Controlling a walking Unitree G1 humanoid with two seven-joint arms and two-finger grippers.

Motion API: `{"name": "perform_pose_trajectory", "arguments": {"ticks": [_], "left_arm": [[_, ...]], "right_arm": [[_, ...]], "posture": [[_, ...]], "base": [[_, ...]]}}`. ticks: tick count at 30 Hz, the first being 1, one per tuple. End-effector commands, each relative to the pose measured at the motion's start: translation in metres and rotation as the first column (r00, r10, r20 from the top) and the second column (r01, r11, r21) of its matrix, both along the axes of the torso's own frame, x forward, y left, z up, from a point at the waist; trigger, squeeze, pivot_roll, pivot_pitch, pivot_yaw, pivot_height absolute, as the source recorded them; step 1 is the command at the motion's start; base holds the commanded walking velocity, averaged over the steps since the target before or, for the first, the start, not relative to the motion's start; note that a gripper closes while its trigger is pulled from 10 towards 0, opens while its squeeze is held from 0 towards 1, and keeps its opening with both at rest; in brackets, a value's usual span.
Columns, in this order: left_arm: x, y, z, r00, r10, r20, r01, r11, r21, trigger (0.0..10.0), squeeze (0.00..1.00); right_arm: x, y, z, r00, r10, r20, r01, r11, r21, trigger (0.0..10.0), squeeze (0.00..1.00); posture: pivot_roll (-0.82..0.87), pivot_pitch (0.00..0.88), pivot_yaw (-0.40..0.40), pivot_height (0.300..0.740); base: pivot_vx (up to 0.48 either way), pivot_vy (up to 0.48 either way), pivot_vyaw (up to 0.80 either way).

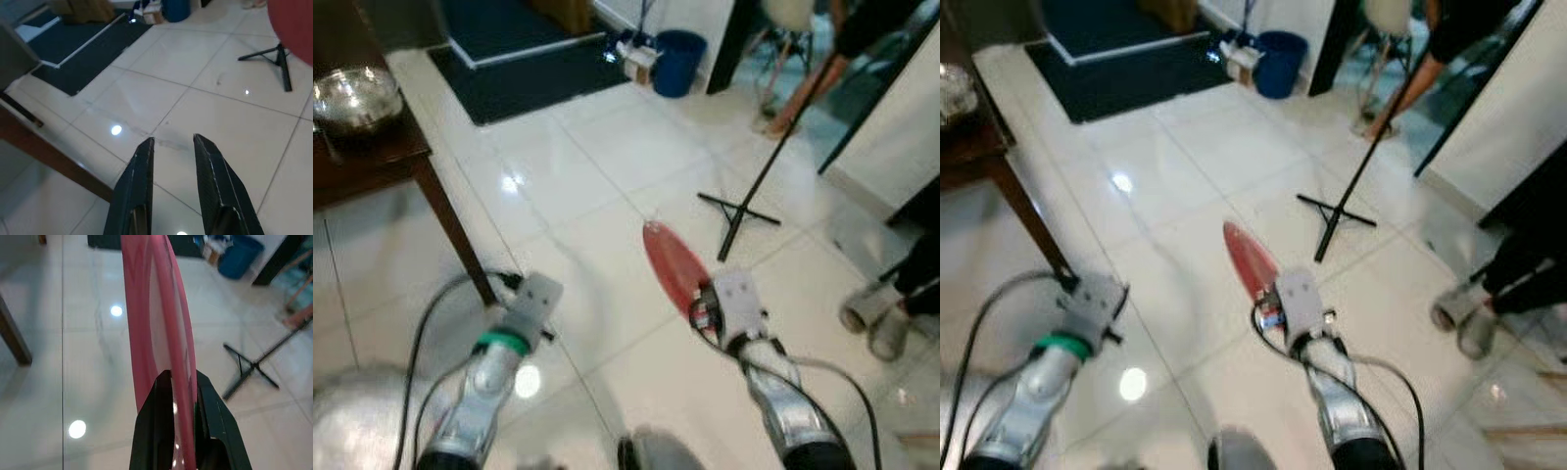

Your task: Setting the table

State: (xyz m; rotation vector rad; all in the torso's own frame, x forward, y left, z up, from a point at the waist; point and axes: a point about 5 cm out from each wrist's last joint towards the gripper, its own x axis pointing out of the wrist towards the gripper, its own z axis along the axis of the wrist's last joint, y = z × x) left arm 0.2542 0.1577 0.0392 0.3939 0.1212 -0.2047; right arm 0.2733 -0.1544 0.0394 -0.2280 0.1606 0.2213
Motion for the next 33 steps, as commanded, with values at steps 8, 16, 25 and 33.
{"name": "perform_pose_trajectory", "arguments": {"ticks": [8,16,25,33], "left_arm": [[-0.0010,0.0001,-0.0050,1.000,-0.004,-0.020,0.004,1.000,0.005,10.0,0.00],[-0.0001,-0.0010,-0.0047,1.000,-0.010,-0.016,0.010,1.000,0.004,10.0,0.00],[0.0000,-0.0019,-0.0046,1.000,-0.017,-0.014,0.017,1.000,0.004,10.0,0.00],[0.0003,-0.0026,-0.0045,1.000,-0.023,-0.012,0.023,1.000,0.004,10.0,0.00]], "right_arm": [[-0.0039,0.0024,-0.0050,1.000,-0.005,-0.012,0.005,1.000,0.010,10.0,0.00],[-0.0034,0.0007,-0.0048,1.000,-0.016,-0.007,0.016,1.000,0.008,10.0,0.00],[-0.0037,0.0006,-0.0051,1.000,-0.017,-0.007,0.017,1.000,0.007,10.0,0.00],[-0.0042,0.0005,-0.0057,1.000,-0.020,-0.006,0.020,1.000,0.006,10.0,0.00]], "posture": [[-0.15,0.000,0.011,0.740],[-0.15,0.000,0.011,0.740],[-0.15,0.000,0.013,0.740],[-0.15,0.000,0.014,0.740]], "base": [[0.480,0.000,0.00],[0.480,0.000,0.00],[0.480,0.000,0.00],[0.480,0.000,0.00]]}}
